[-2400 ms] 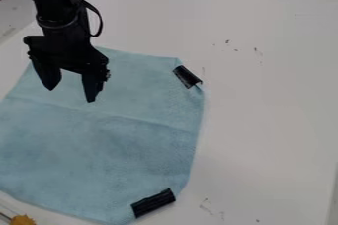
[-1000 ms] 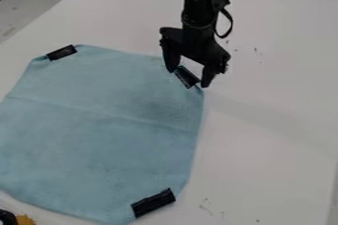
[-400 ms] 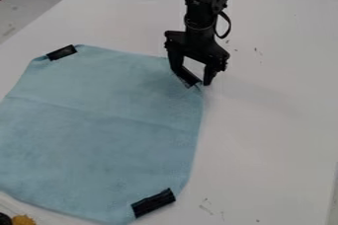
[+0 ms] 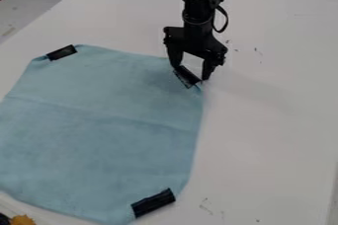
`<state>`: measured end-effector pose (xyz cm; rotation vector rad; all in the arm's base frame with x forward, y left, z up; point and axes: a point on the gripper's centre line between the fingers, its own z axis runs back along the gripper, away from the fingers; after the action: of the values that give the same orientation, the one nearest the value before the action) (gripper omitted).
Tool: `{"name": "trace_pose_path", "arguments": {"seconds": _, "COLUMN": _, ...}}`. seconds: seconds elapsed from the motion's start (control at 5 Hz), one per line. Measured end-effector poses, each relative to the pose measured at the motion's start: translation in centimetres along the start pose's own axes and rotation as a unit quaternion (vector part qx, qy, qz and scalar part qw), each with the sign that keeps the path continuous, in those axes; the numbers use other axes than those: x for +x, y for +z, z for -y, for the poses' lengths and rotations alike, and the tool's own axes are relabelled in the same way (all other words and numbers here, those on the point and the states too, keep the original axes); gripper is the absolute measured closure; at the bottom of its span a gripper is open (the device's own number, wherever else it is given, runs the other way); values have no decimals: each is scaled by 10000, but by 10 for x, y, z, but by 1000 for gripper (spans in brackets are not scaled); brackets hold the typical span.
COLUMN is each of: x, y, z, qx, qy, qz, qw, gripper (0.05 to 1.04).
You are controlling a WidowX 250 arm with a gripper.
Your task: Fold the cloth from top right to bottom left
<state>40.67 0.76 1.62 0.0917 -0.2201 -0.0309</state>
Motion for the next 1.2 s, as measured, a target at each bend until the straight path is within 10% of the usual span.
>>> {"name": "trace_pose_path", "arguments": {"seconds": 0.6, "x": -5, "y": -7, "z": 1, "qx": -72, "qy": 53, "qz": -60, "qw": 9999, "gripper": 902}}
{"name": "trace_pose_path", "arguments": {"seconds": 1.0, "x": -6, "y": 1, "z": -1, "qx": -2, "qy": -14, "qz": 76, "qw": 10000, "gripper": 1025}}
{"name": "trace_pose_path", "arguments": {"seconds": 1.2, "x": 2, "y": 33, "z": -15, "qx": 335, "qy": 128, "qz": 533, "qw": 9979, "gripper": 1027}}
